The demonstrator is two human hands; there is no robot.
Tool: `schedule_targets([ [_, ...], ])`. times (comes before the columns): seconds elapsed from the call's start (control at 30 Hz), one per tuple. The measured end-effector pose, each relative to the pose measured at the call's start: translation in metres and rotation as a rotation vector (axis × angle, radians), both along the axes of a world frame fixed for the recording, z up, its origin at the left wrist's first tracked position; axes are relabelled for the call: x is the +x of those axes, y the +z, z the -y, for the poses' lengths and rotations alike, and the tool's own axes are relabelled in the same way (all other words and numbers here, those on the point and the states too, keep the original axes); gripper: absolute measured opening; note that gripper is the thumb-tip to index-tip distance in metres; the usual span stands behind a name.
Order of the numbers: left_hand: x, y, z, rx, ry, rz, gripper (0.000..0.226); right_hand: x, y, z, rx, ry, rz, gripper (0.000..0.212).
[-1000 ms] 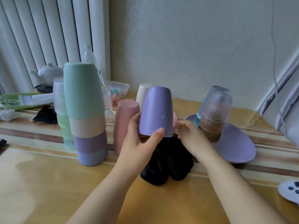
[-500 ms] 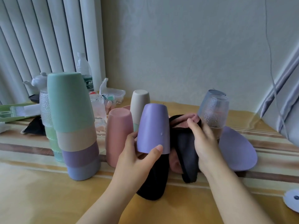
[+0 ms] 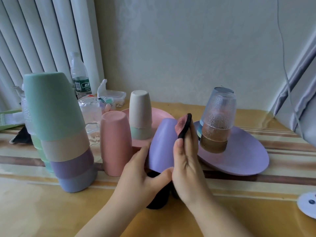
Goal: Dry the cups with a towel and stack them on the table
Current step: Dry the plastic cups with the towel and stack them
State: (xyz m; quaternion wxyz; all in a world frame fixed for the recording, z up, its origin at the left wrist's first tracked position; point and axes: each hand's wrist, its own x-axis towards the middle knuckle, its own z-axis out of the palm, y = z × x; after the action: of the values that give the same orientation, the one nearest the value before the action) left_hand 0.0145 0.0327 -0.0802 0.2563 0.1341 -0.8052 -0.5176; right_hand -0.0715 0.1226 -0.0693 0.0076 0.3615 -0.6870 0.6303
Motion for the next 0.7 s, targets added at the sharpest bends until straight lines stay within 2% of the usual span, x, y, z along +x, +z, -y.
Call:
schedule_targets([
  [0.1,0.004,0.005,-0.001,0.119,-0.204,0.040,0.061,-0.013,0.011,-0.010,-0.100,0.054,0.208,0.061],
  [0.13,0.005,0.006,-0.002,0.175,-0.234,0.038,0.059,-0.013,0.013,-0.012,-0.154,0.096,0.303,0.056],
  [0.2,0.003,0.005,-0.001,0.312,-0.245,0.002,0.059,-0.009,0.017,-0.013,-0.240,0.180,0.473,0.041],
  [0.27,0.001,0.002,0.000,0.481,-0.218,-0.050,0.066,-0.001,0.014,-0.009,-0.256,0.211,0.544,0.040],
  [0.3,0.000,0.001,0.000,0.547,-0.201,-0.072,0.067,0.002,0.011,-0.008,-0.237,0.229,0.517,0.038],
  [0.43,-0.002,-0.001,0.002,0.638,-0.077,-0.124,0.058,0.012,0.001,-0.004,-0.150,0.217,0.122,0.046],
  [0.6,-0.002,0.003,0.005,0.538,-0.032,-0.160,0.068,0.015,0.002,0.000,-0.237,0.187,-0.013,0.043],
  [0.7,-0.003,0.002,0.003,0.599,0.041,-0.184,0.077,0.013,-0.006,0.003,-0.257,0.094,-0.056,0.035],
])
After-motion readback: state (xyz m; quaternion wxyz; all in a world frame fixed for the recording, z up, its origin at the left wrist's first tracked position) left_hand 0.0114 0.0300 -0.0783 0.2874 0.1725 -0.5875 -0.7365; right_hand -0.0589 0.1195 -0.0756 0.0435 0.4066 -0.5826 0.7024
